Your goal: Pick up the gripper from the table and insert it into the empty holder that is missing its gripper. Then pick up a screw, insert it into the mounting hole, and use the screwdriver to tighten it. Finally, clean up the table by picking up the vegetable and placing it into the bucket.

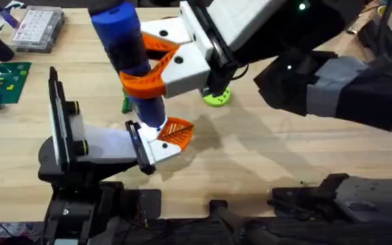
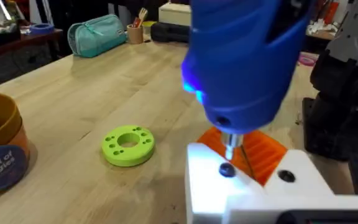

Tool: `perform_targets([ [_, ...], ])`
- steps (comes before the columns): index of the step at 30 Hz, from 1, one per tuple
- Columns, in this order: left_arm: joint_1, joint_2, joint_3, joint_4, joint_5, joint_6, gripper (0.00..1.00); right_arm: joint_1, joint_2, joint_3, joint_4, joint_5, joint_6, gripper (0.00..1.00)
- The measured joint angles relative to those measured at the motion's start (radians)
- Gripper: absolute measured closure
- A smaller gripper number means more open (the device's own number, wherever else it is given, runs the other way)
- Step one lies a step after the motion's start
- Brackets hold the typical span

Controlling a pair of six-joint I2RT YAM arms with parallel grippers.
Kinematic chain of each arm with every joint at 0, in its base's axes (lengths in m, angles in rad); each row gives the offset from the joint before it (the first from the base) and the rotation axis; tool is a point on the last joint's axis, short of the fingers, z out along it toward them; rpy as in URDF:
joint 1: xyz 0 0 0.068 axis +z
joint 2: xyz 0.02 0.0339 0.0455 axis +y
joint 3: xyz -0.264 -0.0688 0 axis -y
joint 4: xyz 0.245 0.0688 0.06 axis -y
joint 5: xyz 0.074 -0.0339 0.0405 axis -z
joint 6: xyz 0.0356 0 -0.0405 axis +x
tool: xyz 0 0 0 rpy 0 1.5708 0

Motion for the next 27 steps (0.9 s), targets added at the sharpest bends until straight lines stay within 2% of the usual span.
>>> perform_targets([
  [27,0.0,0.0,0.0,0.0,0.0,0.0,0.982,0.008,0.013,-0.01,-0.018,0.0,-0.03,0.975],
])
